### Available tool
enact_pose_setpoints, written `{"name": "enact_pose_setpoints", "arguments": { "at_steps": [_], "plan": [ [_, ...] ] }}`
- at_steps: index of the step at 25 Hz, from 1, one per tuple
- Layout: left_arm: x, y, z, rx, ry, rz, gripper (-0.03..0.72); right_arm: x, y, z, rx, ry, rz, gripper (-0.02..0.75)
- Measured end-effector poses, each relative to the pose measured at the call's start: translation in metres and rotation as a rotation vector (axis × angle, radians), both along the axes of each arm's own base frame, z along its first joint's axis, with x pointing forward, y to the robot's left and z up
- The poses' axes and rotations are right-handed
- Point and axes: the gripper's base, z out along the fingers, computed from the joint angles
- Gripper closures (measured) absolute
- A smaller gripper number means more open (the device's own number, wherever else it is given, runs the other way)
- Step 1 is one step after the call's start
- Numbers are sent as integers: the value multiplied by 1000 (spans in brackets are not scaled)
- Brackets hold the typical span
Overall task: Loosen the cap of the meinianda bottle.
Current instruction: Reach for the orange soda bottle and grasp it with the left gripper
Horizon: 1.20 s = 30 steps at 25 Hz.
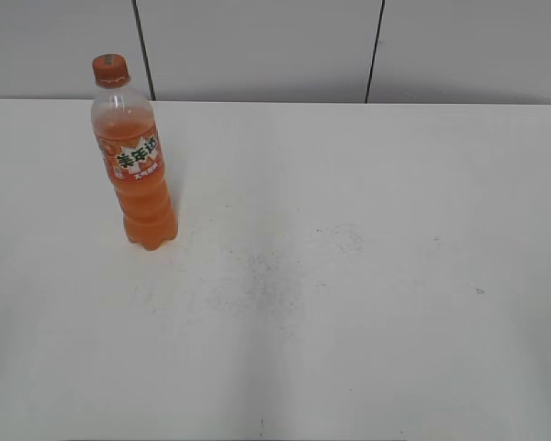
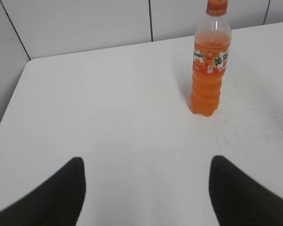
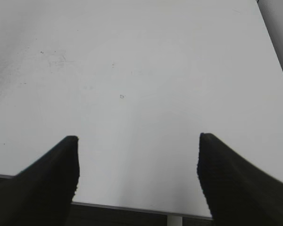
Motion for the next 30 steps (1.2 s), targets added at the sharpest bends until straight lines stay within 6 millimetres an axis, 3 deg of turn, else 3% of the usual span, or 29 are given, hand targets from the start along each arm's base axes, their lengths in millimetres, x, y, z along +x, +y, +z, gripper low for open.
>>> {"name": "enact_pose_setpoints", "arguments": {
  "at_steps": [30],
  "plan": [
    [0,0,0,0,0,0,189,0,0,0,0,0,0,152]
  ]
}}
